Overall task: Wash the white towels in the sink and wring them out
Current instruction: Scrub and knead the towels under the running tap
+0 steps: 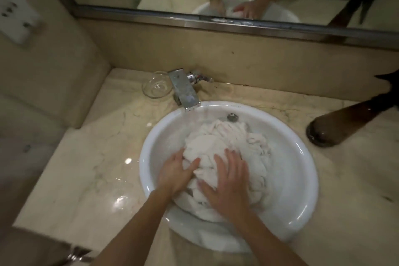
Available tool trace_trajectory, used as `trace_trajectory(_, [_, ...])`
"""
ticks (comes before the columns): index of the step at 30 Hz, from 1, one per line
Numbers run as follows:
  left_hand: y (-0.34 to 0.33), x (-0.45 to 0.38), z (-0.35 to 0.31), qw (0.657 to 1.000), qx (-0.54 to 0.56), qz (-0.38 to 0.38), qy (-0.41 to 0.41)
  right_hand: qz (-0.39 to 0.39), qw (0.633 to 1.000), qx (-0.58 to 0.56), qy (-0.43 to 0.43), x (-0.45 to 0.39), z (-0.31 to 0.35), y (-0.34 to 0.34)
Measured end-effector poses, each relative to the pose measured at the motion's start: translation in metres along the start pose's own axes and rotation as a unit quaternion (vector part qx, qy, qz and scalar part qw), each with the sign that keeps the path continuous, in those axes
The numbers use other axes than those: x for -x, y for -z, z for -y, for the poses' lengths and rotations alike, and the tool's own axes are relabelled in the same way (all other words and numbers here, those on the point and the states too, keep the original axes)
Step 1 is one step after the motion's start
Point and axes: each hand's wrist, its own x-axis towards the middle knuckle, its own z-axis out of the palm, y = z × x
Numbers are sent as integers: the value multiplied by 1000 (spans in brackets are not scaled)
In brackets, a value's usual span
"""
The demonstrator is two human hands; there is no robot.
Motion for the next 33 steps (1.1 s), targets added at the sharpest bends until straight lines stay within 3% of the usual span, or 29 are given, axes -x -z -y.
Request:
trace_trajectory(4, [8,7,-17,997,23,30,60,126,989,63,38,34,15,-4])
trace_trajectory(7, [13,4,-25,990,7,64,123,139,987,70,46,19,4,-1])
trace_trajectory(11, [11,11,-20,986,47,71,143,133,987,52,68,-7,-5,12])
trace_trajectory(14, [13,25,-17,985,88,47,138,198,980,-31,23,-13,-11,32])
trace_trajectory(17, [22,43,-21,985,130,26,115,201,973,-107,-40,-9,-11,54])
trace_trajectory(26, [83,73,-59,988,148,37,37,71,947,-301,-85,-8,25,118])
trace_trajectory(29, [95,68,-74,987,151,52,23,126,929,-336,-86,-24,22,134])
trace_trajectory(33, [81,37,-76,986,160,36,22,220,929,-255,-152,-61,-9,116])
